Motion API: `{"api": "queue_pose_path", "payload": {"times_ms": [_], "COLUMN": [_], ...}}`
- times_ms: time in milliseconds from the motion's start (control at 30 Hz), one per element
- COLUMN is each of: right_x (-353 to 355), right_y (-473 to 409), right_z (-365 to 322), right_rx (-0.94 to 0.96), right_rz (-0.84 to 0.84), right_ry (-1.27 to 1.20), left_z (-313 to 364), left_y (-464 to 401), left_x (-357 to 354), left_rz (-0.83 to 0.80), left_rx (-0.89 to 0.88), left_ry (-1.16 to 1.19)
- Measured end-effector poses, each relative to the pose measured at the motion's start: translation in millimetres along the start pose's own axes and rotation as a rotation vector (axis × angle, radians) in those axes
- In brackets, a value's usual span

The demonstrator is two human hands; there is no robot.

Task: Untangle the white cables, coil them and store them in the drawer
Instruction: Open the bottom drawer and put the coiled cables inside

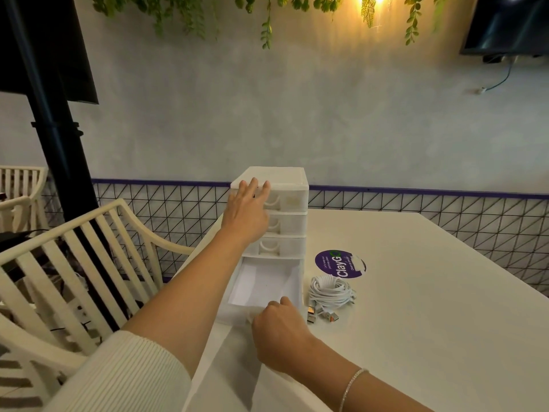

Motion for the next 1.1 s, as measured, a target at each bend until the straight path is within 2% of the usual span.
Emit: {"api": "queue_pose_path", "payload": {"times_ms": [100,167,267,333,400,467,567,633,767,833,967,1100], "right_x": [0.0,0.8,8.0,22.3,41.7,54.5,49.8,32.0,2.1,-3.4,-8.5,-14.2], "right_y": [9.2,14.4,18.6,19.5,21.0,23.2,25.4,24.5,15.3,12.4,16.9,32.5], "right_z": [3.9,6.7,12.6,27.7,55.6,93.2,148.4,167.5,172.7,175.0,180.8,187.8], "right_rx": [0.048,0.069,0.039,-0.078,-0.246,-0.403,-0.685,-0.818,-0.940,-0.968,-0.980,-0.899], "right_rz": [-0.059,-0.129,-0.222,-0.252,-0.260,-0.186,0.097,0.146,0.094,0.124,0.250,0.453], "right_ry": [0.052,0.129,0.138,-0.030,-0.247,-0.393,-0.489,-0.522,-0.929,-1.020,-1.105,-1.173], "left_z": [3.1,10.2,28.3,43.8,60.3,77.9,104.0,121.3,143.0,147.5,149.4,151.1], "left_y": [3.9,8.0,20.8,29.3,32.9,33.4,38.8,44.8,43.1,40.7,40.7,44.2], "left_x": [-1.2,-1.8,-0.2,2.2,0.7,-6.6,-21.0,-29.8,-45.7,-52.4,-64.5,-76.5], "left_rz": [-0.055,-0.022,0.217,0.351,0.245,-0.007,-0.327,-0.452,-0.515,-0.545,-0.592,-0.635], "left_rx": [0.026,0.064,0.049,-0.011,-0.026,0.020,-0.013,-0.066,-0.003,0.071,0.164,0.346], "left_ry": [0.045,0.073,0.149,0.229,0.332,0.362,0.218,0.101,0.014,0.036,0.193,0.496]}}
Point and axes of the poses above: each hand's wrist, its own y-axis away from the middle knuckle, its own x-axis out of the back of the hand, z = x × y, the point moved 1 cm from there along -y, towards the middle knuckle, and after that the axes turned 10 degrees about -y, right-handed, at the moved point
